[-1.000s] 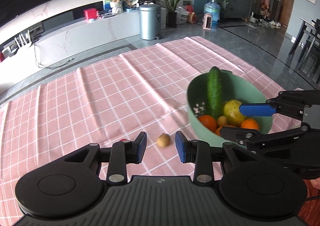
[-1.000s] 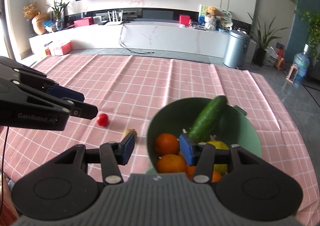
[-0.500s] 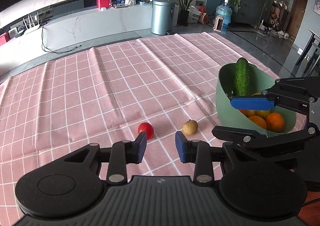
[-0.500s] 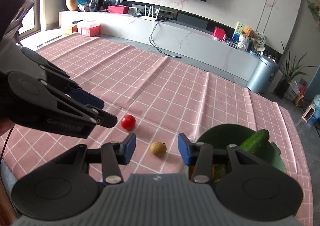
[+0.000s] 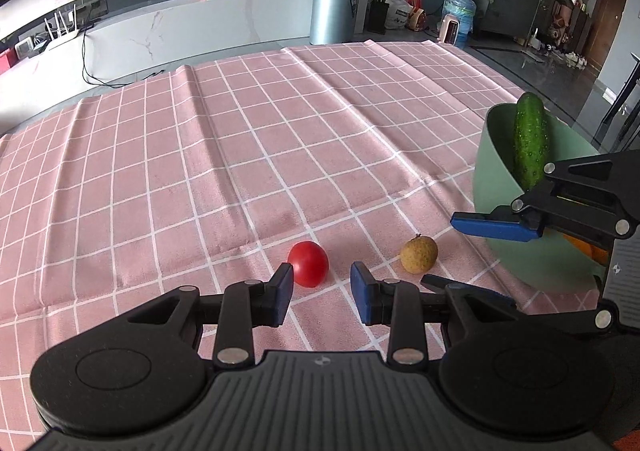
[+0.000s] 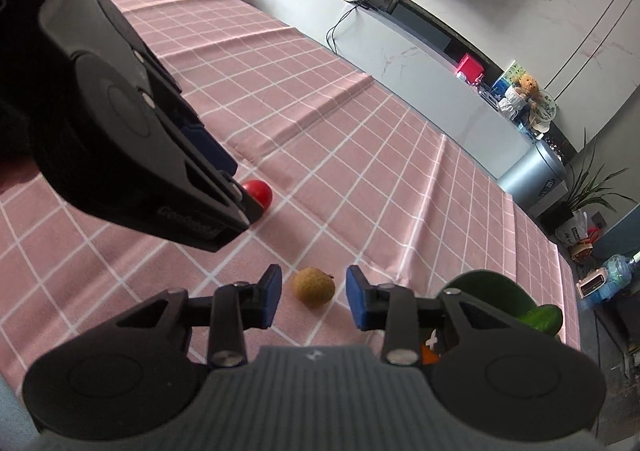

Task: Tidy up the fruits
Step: 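Grasp the last longan with the right tool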

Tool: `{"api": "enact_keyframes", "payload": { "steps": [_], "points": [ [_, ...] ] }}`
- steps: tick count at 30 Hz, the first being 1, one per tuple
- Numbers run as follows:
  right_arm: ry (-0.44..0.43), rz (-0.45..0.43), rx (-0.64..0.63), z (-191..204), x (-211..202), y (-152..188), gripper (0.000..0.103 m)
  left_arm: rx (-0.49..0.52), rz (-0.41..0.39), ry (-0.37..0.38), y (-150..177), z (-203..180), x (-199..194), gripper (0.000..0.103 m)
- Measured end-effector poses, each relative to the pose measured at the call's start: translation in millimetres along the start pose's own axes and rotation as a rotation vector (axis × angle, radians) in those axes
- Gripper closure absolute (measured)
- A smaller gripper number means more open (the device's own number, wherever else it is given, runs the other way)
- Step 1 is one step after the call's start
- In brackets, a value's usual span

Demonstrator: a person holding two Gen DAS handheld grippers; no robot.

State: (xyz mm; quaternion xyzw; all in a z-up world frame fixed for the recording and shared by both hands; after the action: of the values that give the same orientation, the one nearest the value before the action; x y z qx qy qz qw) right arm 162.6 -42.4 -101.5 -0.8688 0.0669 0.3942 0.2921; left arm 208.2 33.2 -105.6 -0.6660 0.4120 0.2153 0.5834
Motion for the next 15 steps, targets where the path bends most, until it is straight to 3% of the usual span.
{"api": "enact_keyframes", "payload": {
  "steps": [15],
  "points": [
    [-0.002,0.068,-0.097,8,27,2,0.081,-0.001,0.023,-0.045,-3,5,18,0.064]
  ]
}}
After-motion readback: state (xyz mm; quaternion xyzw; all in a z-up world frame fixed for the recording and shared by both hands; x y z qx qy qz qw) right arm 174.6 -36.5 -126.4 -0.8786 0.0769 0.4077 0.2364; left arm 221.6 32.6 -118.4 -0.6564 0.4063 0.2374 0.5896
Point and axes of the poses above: each gripper's, at about its wrist camera, not at the fingertips, and x roughly the way its jaws point, z to its left, y to its underside, the point moved 6 cm from there along x, roughly the way its jaws point, and after that the axes turned 14 degrees about -x, right-handed, at the moved point
